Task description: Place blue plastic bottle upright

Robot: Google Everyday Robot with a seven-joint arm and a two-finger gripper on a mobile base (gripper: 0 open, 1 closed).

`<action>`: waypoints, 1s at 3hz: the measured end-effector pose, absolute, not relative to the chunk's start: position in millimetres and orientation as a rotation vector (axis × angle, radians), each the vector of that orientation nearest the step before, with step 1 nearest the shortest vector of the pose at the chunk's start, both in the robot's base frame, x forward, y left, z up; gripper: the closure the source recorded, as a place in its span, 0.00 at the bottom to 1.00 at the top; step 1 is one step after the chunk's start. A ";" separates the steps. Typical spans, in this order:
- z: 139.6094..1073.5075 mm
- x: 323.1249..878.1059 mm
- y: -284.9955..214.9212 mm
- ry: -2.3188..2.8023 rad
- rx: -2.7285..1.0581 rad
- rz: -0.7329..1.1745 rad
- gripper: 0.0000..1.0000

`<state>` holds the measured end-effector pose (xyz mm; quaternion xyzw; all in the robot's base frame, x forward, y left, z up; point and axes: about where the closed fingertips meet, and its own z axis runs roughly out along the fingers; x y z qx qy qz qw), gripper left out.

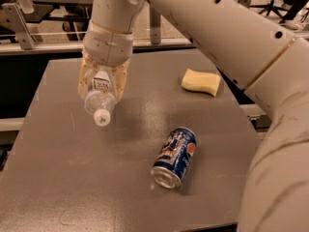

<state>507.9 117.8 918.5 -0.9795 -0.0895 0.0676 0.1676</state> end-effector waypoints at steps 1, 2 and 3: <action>948.3 513.4 120.2 0.018 -2.642 0.339 1.00; 965.8 507.7 116.2 0.284 -2.500 0.539 1.00; 977.6 496.0 114.3 0.526 -2.372 0.725 1.00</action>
Offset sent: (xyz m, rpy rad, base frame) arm -0.0241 -0.0242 0.0743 0.0994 0.8032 -0.7670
